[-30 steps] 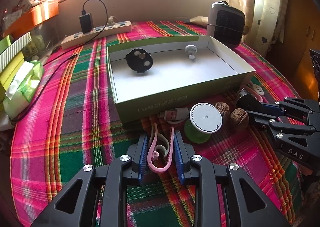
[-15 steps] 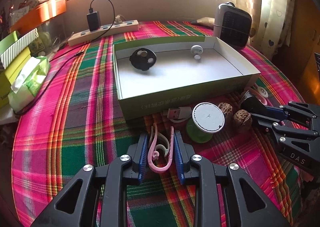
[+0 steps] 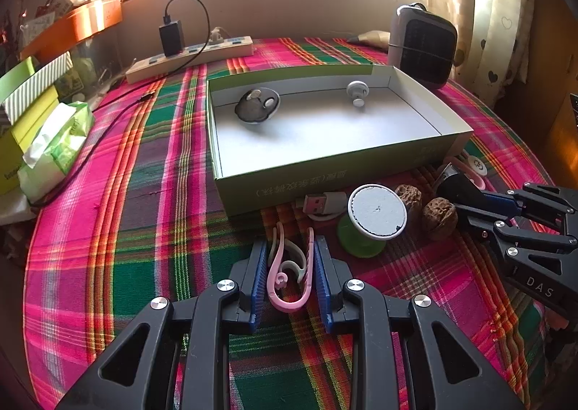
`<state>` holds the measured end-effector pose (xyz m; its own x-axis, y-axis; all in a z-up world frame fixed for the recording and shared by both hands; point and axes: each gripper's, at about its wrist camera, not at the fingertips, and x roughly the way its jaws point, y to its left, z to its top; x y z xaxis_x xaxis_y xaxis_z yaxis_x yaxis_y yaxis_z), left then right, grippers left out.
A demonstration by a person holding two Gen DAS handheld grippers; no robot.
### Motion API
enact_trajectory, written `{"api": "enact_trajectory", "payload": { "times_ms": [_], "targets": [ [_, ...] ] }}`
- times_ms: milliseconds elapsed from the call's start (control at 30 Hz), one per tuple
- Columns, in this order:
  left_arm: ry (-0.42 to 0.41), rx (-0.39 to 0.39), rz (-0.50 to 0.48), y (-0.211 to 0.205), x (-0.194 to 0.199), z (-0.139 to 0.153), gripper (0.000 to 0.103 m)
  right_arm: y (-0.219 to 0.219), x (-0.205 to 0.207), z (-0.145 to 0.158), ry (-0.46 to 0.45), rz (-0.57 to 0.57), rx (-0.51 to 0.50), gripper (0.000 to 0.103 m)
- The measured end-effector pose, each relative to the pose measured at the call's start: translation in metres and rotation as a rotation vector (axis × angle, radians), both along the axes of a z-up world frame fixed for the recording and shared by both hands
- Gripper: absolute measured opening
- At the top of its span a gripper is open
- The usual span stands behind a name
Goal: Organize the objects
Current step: 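Hold the black stapler in the right tool while the left tool holds the pink hook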
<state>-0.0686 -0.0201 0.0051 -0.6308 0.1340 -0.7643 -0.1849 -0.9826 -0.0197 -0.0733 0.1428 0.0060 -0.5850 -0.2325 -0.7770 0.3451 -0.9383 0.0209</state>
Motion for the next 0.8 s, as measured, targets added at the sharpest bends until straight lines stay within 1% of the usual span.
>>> {"api": "enact_trajectory", "payload": {
  "times_ms": [800],
  "targets": [
    [0.0,0.019,0.028,-0.001,0.0019,0.0009,0.022,0.0002,0.0004,0.0005,-0.003,-0.012,-0.009,0.024]
  ]
}}
